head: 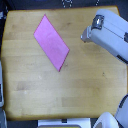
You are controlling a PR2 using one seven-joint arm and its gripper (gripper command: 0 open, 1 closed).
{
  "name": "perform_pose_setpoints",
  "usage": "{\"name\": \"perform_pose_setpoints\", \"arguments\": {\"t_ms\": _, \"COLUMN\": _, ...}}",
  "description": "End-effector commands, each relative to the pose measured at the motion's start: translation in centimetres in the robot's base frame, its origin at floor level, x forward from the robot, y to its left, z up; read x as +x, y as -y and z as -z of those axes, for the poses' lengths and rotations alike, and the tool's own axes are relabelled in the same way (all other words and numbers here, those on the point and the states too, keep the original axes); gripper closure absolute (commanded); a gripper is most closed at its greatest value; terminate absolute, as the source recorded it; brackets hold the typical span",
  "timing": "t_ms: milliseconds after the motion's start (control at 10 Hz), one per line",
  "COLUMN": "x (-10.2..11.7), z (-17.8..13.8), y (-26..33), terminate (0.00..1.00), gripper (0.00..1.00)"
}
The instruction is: Folding a cloth
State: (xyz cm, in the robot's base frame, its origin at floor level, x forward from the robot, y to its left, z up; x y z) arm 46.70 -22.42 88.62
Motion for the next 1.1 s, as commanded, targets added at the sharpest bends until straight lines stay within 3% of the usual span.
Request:
{"name": "perform_pose_setpoints", "arguments": {"t_ms": 0, "x": -2.4, "z": 3.0, "y": -11.0, "terminate": 0.0, "gripper": 0.0}}
{"name": "perform_pose_setpoints", "arguments": {"t_ms": 500, "x": -4.6, "z": 6.3, "y": -17.4, "terminate": 0.0, "gripper": 0.0}}
{"name": "perform_pose_setpoints", "arguments": {"t_ms": 1000, "x": -3.9, "z": 9.6, "y": -21.1, "terminate": 0.0, "gripper": 0.0}}
